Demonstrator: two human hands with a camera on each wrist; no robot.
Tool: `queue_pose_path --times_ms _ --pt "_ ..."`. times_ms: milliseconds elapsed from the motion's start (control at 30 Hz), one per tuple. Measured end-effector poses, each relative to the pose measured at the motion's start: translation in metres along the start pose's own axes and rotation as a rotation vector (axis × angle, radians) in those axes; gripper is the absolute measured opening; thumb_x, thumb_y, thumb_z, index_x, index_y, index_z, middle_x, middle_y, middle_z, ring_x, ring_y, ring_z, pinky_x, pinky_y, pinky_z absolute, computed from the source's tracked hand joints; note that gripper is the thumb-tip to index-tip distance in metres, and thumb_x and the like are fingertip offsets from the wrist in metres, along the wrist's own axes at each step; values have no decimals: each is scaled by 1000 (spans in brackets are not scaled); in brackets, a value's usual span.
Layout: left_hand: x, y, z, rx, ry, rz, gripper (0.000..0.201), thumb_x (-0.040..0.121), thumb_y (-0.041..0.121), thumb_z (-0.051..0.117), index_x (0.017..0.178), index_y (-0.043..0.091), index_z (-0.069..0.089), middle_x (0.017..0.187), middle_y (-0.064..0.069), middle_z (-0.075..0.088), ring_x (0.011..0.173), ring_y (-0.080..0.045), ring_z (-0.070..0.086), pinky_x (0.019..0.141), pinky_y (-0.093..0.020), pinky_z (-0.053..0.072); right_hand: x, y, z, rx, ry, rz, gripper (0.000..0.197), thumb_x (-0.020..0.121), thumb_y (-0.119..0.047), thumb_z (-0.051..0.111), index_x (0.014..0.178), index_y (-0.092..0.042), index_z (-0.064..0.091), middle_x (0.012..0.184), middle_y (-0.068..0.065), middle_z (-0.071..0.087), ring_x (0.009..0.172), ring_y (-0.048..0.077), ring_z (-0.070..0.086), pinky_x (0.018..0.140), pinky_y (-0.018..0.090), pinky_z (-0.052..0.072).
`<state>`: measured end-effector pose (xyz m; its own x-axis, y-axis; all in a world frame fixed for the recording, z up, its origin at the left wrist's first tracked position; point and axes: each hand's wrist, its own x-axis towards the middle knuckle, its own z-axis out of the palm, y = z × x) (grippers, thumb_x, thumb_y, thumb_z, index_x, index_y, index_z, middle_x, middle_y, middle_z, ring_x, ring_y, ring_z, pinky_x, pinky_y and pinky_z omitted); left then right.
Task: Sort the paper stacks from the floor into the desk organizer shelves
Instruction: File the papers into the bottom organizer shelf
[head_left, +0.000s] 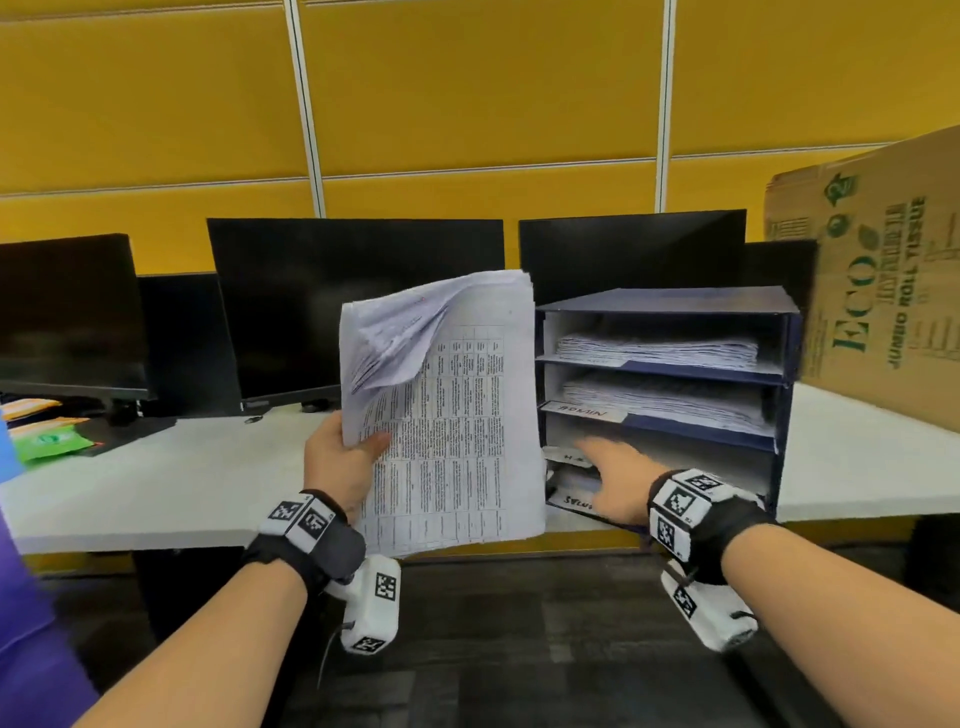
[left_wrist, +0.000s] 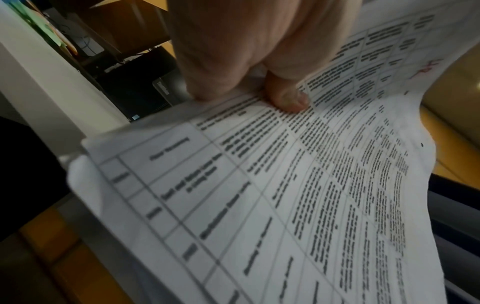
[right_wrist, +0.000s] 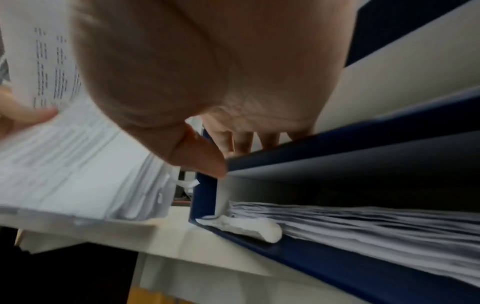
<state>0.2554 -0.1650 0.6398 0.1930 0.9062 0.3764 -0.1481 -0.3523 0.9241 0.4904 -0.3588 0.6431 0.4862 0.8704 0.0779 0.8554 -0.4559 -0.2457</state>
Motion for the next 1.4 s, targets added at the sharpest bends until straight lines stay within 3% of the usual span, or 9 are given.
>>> queue_pose_path --times_ms 100,267,533,833,1000,1167,1233,1300,1400 --pt "3 -9 0 1 25 5 28 85 -4 66 104 16 62 100 -9 69 94 -29 67 87 -45 54 3 3 2 -229 -26 -39 69 77 -14 54 143 -22 34 141 2 38 128 25 41 107 44 36" --pt "6 -22 5 7 75 -19 22 87 3 68 103 16 61 97 -6 68 92 -27 66 83 -42 55 -4 9 -4 -310 77 -43 38 80 -9 53 117 -19 60 117 2 50 105 25 55 83 35 51" --pt "4 -23 14 -11 69 -44 24 86 5 69 108 10 60 98 -8 68 88 -24 66 74 -35 54 -1 22 6 -422 213 -34 26 85 2 48 99 -14 64 107 4 56 97 27 58 69 31 42" --pt "2 -18 15 -61 68 -50 21 88 2 66 104 14 59 92 -2 67 82 -18 65 76 -36 54 6 28 10 -230 193 7 25 87 -2 43 100 -22 50 93 9 61 77 30 59 71 37 54" --pt "2 -18 10 -64 69 -44 21 87 2 67 103 14 59 92 -3 67 84 -18 66 69 -29 51 3 17 12 -442 265 71 17 92 -11 46 98 -24 54 87 1 64 88 26 59 95 44 41" --pt "-6 -10 -3 -90 35 -57 22 87 -1 65 103 13 59 93 -2 67 88 -21 66 78 -37 54 -5 -6 5 -500 263 149 17 92 -15 48 101 -20 61 95 3 67 95 25 61 98 45 39" --pt "-8 -5 -11 -100 9 -64 24 87 -3 65 104 14 60 99 -6 69 94 -26 67 82 -43 55 -3 -14 -2 -414 220 172 25 93 -33 49 110 -19 60 108 5 65 105 26 59 99 43 39" --pt "-11 1 -18 -112 -31 -77 27 87 -4 64 104 17 62 103 -8 70 97 -28 68 86 -48 55 -3 -24 -6 -69 188 116 51 88 -50 52 129 -21 53 130 5 57 121 26 51 103 40 38" --pt "-18 14 -20 -130 -74 -68 28 88 -4 62 103 20 63 101 -6 72 94 -26 70 83 -46 56 -11 -52 -16 760 259 -194 52 88 -32 64 135 -20 47 140 3 51 122 15 54 101 28 42"
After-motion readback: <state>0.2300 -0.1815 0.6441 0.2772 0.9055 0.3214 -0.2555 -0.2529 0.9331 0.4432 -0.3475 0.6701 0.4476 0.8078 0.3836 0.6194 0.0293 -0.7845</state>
